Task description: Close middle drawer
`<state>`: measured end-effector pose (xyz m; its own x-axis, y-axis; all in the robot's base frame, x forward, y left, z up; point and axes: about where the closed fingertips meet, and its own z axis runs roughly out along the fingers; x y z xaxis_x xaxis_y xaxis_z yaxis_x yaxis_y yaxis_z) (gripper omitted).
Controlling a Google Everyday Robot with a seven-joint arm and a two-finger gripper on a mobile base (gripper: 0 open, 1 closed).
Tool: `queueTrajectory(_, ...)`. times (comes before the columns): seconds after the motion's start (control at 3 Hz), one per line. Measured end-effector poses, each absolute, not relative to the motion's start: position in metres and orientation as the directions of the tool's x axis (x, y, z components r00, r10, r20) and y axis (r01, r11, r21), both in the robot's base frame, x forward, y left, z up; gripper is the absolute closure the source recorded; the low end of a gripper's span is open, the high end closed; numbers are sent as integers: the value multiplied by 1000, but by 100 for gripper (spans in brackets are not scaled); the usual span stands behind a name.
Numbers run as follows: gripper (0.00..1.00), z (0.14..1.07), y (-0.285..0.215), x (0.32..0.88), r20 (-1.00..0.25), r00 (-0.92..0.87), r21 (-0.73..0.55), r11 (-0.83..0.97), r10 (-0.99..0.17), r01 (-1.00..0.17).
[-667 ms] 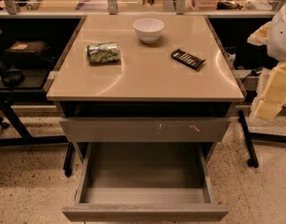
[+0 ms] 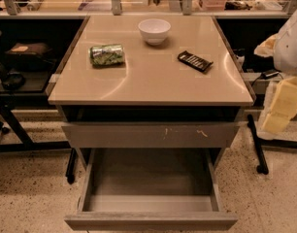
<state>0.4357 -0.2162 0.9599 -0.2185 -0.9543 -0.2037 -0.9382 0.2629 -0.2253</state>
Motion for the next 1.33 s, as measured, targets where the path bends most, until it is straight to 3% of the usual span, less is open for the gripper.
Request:
queueTrajectory(0.33, 0, 898, -222, 422, -221, -230, -156, 267, -948, -951)
queueTrajectory(0.67, 9, 818, -228, 398, -246, -248, -77, 274, -937, -959)
queueTrajectory(1.0, 27, 757, -236, 379, -289, -238, -49, 263, -927, -964)
queueTrajectory(1.33, 50, 685, -245, 364, -323, -266, 11, 278, -908, -961)
